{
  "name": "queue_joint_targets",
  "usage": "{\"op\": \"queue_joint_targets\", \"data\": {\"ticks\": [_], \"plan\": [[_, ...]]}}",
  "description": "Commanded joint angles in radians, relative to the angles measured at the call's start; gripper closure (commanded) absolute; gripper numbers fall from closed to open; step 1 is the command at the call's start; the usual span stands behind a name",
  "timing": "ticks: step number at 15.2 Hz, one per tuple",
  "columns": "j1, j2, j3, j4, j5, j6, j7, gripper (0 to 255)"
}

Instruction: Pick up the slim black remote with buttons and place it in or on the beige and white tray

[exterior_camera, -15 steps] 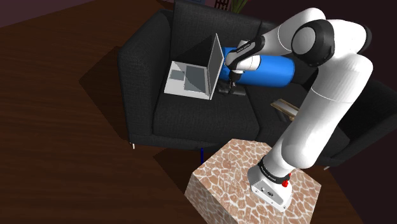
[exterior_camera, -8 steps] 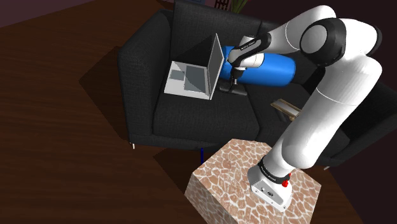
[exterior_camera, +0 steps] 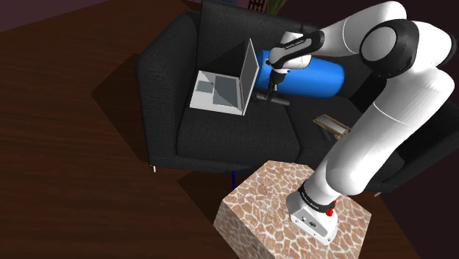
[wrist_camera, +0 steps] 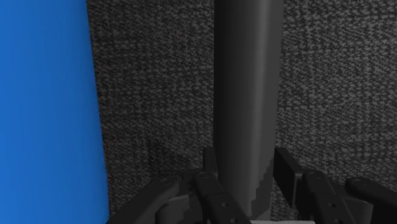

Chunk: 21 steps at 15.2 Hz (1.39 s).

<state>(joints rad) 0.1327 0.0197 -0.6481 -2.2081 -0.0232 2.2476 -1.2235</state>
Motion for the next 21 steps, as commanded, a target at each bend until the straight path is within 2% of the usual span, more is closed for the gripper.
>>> {"op": "queue_joint_targets", "data": {"ticks": [1,11,21], "plan": [[-0.003,-0.011,-0.004,0.024,-0.010,0.032,0.006,255],[-0.001,-0.076,0.005,0.096,-0.055,-0.094,0.036,255],[-0.130,-0.338,-0.060,-0.122,-0.243,-0.085,-0.041,255]]}}
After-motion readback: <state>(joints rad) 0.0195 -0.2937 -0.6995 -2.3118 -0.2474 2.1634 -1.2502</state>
